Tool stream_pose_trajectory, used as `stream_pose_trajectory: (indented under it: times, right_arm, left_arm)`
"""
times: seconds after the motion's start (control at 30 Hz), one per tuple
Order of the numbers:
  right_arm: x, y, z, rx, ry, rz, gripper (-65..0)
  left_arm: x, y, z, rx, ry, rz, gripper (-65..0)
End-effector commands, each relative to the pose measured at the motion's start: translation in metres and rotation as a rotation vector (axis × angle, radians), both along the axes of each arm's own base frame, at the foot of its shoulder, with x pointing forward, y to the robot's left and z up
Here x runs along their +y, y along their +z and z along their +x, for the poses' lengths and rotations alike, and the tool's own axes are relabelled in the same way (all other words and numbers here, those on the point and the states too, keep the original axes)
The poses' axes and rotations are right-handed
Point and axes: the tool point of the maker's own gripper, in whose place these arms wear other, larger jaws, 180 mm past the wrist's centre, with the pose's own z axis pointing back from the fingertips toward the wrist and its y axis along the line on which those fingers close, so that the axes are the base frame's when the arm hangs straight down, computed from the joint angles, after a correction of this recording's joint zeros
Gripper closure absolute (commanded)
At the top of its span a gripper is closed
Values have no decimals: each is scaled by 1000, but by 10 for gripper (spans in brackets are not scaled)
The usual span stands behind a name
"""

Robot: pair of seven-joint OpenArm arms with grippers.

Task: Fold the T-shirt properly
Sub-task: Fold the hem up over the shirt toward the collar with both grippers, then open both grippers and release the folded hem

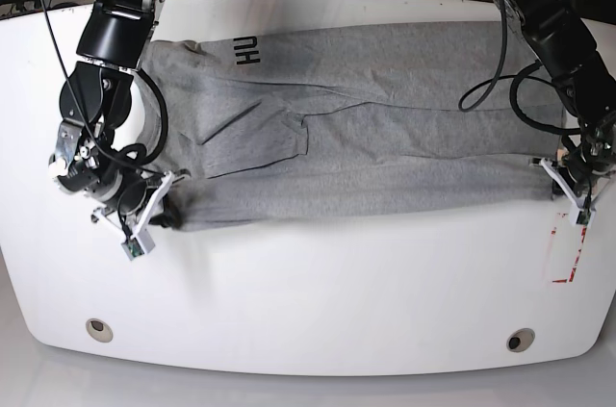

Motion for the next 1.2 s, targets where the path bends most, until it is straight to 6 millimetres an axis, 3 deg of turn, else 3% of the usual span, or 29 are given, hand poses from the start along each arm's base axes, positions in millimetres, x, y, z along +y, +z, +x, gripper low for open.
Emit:
stream_pose_trajectory:
  times: [0.0, 0.1, 0.27, 0.53, 0.67, 0.77, 0.9, 1.0, 1.07, 1.17]
  right_arm:
    - [-3, 21, -1, -72, 5, -25, 0]
    - [-3, 13, -20, -60, 7, -41, 0]
    - [-19, 6, -52, -49, -47, -62, 0]
    - [-20, -11, -99, 43, -30, -140, 0]
    - [-11, -26, -117, 89, -30, -117, 0]
    - [-15, -34, -128, 118, -56, -104, 0]
    - [-19, -44, -141, 157, -70, -104, -6]
    - [-20, -47, -146, 167, -72, -104, -87]
    - [-20, -45, -146, 164, -70, -106, -163]
    - [-16, -37, -147, 141, -60, -98, -287]
  left_arm:
    - [13, 17, -5, -26, 10, 64, 0]
    - [8, 13, -24, 7, 5, 99, 0]
    - [14, 16, -71, 68, 62, 173, 0]
    - [13, 4, -112, 140, 52, 221, 0]
    - [11, -8, -131, 191, 38, 227, 0]
    - [11, -14, -140, 217, 36, 225, -49]
    - [10, -22, -153, 249, 32, 225, -196]
    - [10, -23, -153, 254, 33, 222, -310]
    - [10, -21, -152, 247, 31, 225, -347]
    - [10, -11, -147, 221, 27, 244, -354]
